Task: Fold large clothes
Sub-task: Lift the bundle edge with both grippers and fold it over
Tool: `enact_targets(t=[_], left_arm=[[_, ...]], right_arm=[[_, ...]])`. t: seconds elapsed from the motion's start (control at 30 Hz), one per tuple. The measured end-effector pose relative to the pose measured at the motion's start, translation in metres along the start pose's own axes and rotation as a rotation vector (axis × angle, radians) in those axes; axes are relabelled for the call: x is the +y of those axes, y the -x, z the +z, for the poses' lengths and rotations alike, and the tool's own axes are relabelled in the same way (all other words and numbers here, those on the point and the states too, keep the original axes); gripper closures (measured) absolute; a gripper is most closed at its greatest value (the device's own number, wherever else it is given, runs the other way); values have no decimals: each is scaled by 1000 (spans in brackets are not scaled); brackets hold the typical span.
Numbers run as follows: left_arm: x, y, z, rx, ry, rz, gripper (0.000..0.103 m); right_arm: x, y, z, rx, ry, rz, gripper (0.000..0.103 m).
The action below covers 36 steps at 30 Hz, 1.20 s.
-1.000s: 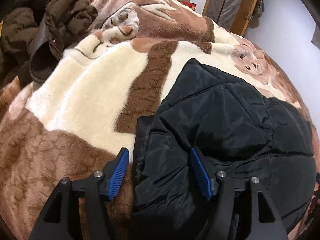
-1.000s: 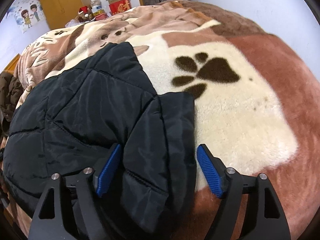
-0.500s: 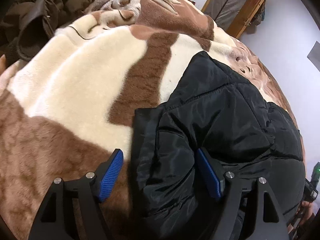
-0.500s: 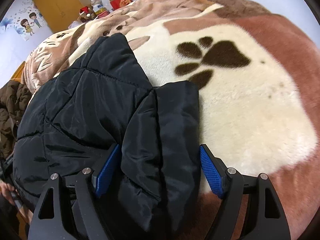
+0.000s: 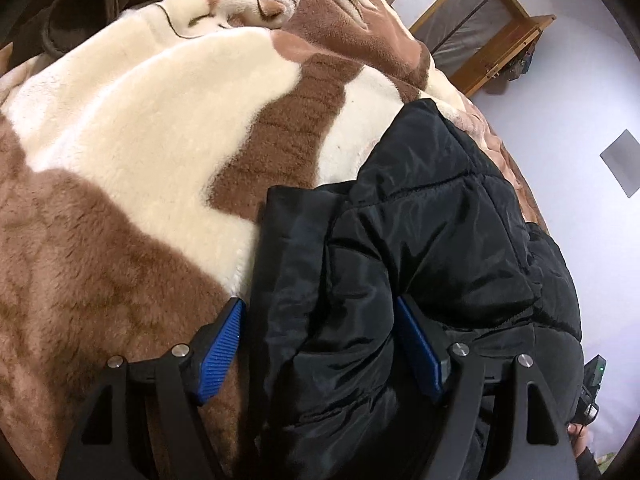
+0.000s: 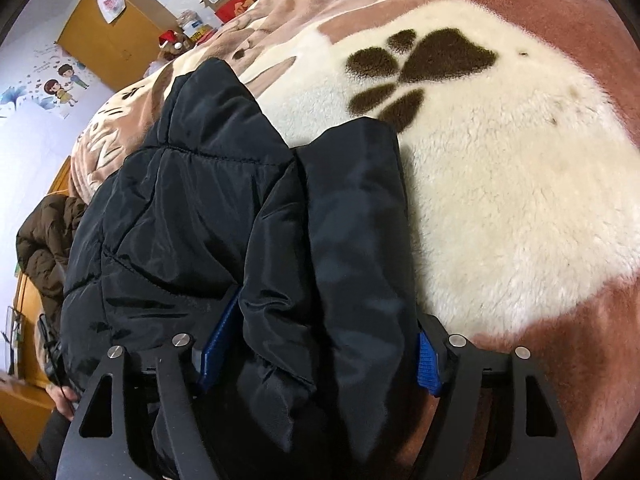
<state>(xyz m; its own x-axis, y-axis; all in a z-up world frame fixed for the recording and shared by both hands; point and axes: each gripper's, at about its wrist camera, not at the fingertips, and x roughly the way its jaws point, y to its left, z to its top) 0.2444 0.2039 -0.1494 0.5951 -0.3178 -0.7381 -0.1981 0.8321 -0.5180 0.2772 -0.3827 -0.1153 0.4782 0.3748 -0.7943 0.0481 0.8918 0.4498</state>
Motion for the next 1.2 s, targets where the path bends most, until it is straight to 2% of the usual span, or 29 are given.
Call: enact_targets(t=[0.23, 0.3, 0.37, 0.47, 0.57, 0.7, 0.9, 1.07, 1.2], left_arm=[[-15, -23, 14, 35, -50, 40, 24], [-20, -22, 12, 34, -71, 57, 28], [-26, -18, 11, 29, -92, 61, 47], [-45, -7, 10, 18, -165, 119, 67], [-61, 12, 13, -13, -212, 170, 76], [-81, 51, 12, -86, -268, 167, 78], [-97, 100, 4, -143, -314, 143, 78], [-97, 120, 4, -164, -306, 122, 78], [-108, 118, 11, -171, -300, 113, 78]], right_arm=[[17, -19, 15, 25, 39, -43, 42], [23, -18, 16, 28, 55, -51, 50], [31, -14, 16, 22, 73, -66, 60], [41, -4, 17, 14, 93, -92, 69], [52, 14, 18, -15, 121, -113, 76], [65, 43, 15, -62, 157, -105, 78], [75, 84, 1, -110, 182, -67, 79], [80, 96, 0, -131, 185, -51, 79], [78, 98, 12, -139, 184, -50, 79]])
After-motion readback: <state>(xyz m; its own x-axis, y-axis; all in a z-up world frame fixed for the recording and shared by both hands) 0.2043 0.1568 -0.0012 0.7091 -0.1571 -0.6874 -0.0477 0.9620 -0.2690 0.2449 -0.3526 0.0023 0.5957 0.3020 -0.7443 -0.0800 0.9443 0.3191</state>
